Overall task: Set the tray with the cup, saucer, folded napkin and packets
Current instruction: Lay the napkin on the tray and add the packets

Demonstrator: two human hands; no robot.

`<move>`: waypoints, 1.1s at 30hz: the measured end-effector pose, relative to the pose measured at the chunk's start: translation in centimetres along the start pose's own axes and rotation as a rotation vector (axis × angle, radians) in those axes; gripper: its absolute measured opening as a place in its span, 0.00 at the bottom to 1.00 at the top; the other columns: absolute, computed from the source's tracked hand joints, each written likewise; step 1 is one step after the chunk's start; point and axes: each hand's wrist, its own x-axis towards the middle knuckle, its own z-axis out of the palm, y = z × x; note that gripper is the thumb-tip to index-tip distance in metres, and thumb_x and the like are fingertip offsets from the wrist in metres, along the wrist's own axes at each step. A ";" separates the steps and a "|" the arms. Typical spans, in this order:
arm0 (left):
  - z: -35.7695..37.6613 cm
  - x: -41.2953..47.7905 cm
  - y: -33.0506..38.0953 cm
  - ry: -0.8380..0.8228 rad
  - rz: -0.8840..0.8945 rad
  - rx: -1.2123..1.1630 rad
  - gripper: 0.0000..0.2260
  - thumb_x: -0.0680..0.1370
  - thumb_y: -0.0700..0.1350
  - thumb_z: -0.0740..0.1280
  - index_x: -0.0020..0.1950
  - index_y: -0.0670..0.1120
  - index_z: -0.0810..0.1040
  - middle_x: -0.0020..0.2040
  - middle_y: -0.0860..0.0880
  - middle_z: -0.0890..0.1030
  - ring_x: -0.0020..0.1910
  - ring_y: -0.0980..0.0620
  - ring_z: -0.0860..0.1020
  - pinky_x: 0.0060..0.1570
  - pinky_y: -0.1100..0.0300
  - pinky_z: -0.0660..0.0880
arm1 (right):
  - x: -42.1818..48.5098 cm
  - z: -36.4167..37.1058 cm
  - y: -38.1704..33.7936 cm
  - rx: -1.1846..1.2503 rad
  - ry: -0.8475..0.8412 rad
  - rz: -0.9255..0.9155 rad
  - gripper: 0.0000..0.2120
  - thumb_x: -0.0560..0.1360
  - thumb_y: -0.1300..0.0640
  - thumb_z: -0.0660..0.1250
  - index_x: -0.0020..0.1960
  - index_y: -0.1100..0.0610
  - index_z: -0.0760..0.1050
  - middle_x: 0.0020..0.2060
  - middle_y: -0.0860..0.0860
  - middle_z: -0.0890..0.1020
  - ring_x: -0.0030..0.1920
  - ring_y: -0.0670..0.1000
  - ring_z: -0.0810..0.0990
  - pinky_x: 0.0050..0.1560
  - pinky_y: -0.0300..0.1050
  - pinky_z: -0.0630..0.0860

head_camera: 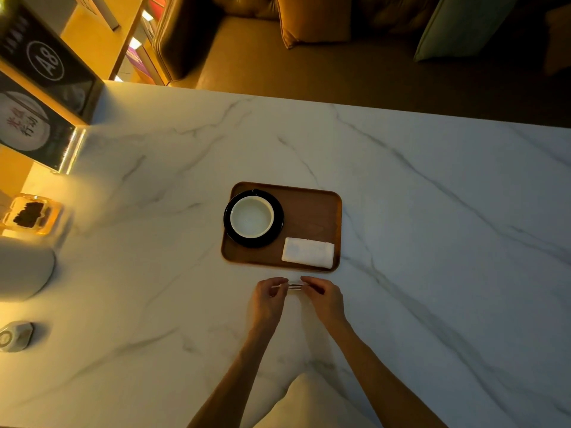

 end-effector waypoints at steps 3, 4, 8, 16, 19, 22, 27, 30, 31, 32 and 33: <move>0.2 0.0 0.5 0.015 -0.021 0.006 0.08 0.78 0.52 0.67 0.54 0.53 0.81 0.54 0.52 0.80 0.49 0.56 0.81 0.53 0.53 0.82 | 0.0 0.0 0.1 0.022 0.013 0.005 0.11 0.76 0.57 0.68 0.57 0.57 0.81 0.54 0.53 0.83 0.54 0.50 0.79 0.58 0.41 0.73; 0.3 0.0 0.7 0.020 -0.032 0.002 0.07 0.78 0.51 0.66 0.53 0.54 0.81 0.54 0.52 0.80 0.48 0.56 0.81 0.53 0.53 0.82 | 0.0 0.0 0.1 0.019 0.012 0.003 0.11 0.76 0.57 0.68 0.57 0.57 0.81 0.54 0.53 0.83 0.53 0.49 0.79 0.58 0.40 0.72; 0.5 0.2 1.2 0.019 -0.088 -0.053 0.07 0.78 0.51 0.66 0.53 0.54 0.81 0.52 0.53 0.80 0.50 0.53 0.81 0.55 0.49 0.81 | 0.0 -0.1 0.1 -0.007 -0.025 -0.042 0.12 0.76 0.58 0.68 0.59 0.57 0.79 0.55 0.53 0.82 0.51 0.46 0.78 0.57 0.37 0.73; -0.4 0.1 1.9 -0.056 -0.044 -0.082 0.12 0.77 0.54 0.67 0.56 0.52 0.83 0.51 0.53 0.84 0.50 0.54 0.82 0.57 0.48 0.80 | 0.1 -0.5 -0.2 -0.035 -0.010 -0.052 0.13 0.75 0.55 0.68 0.59 0.57 0.79 0.55 0.53 0.83 0.54 0.50 0.80 0.61 0.47 0.76; -1.0 0.0 2.2 -0.086 0.005 -0.112 0.13 0.77 0.55 0.68 0.57 0.50 0.82 0.52 0.49 0.84 0.48 0.52 0.84 0.53 0.49 0.82 | 0.3 -1.1 -0.6 -0.031 0.018 -0.105 0.13 0.74 0.53 0.69 0.57 0.57 0.80 0.52 0.52 0.84 0.51 0.48 0.80 0.57 0.43 0.77; -1.3 0.5 3.0 -0.087 -0.013 -0.104 0.09 0.78 0.46 0.68 0.55 0.46 0.82 0.46 0.46 0.84 0.41 0.49 0.84 0.48 0.47 0.83 | 0.7 -2.2 -1.0 -0.030 0.020 -0.140 0.12 0.73 0.52 0.70 0.55 0.54 0.81 0.46 0.48 0.84 0.47 0.47 0.82 0.50 0.36 0.78; -0.8 2.5 6.8 -0.090 0.071 -0.030 0.06 0.79 0.41 0.67 0.53 0.45 0.81 0.46 0.46 0.83 0.37 0.52 0.80 0.37 0.61 0.78 | 3.2 -4.8 -2.7 -0.019 -0.010 -0.159 0.11 0.74 0.56 0.69 0.56 0.54 0.81 0.48 0.50 0.84 0.48 0.47 0.82 0.49 0.38 0.80; 0.1 4.5 9.8 -0.053 0.119 -0.003 0.06 0.79 0.40 0.67 0.53 0.42 0.81 0.48 0.44 0.82 0.44 0.48 0.81 0.46 0.54 0.80 | 5.9 -6.4 -4.9 -0.048 0.020 -0.197 0.11 0.74 0.59 0.69 0.56 0.54 0.81 0.47 0.50 0.83 0.45 0.45 0.82 0.43 0.34 0.79; 0.5 5.3 10.8 -0.038 0.125 0.021 0.06 0.79 0.41 0.66 0.53 0.42 0.81 0.48 0.44 0.82 0.46 0.47 0.81 0.49 0.52 0.80 | 6.9 -6.8 -5.8 -0.044 0.036 -0.200 0.10 0.74 0.60 0.69 0.55 0.54 0.81 0.47 0.50 0.83 0.45 0.46 0.82 0.44 0.37 0.80; 0.9 6.1 11.7 -0.026 0.132 0.042 0.06 0.79 0.41 0.66 0.53 0.42 0.80 0.48 0.44 0.82 0.47 0.47 0.81 0.50 0.52 0.80 | 7.9 -7.1 -6.6 -0.041 0.056 -0.199 0.10 0.74 0.60 0.69 0.55 0.55 0.81 0.46 0.51 0.84 0.45 0.47 0.82 0.44 0.40 0.81; 1.3 6.8 12.6 -0.016 0.140 0.062 0.06 0.79 0.41 0.66 0.54 0.42 0.80 0.48 0.44 0.82 0.48 0.47 0.80 0.51 0.53 0.79 | 8.9 -7.3 -7.4 -0.043 0.077 -0.192 0.09 0.73 0.60 0.70 0.54 0.55 0.81 0.46 0.51 0.83 0.45 0.48 0.82 0.44 0.41 0.81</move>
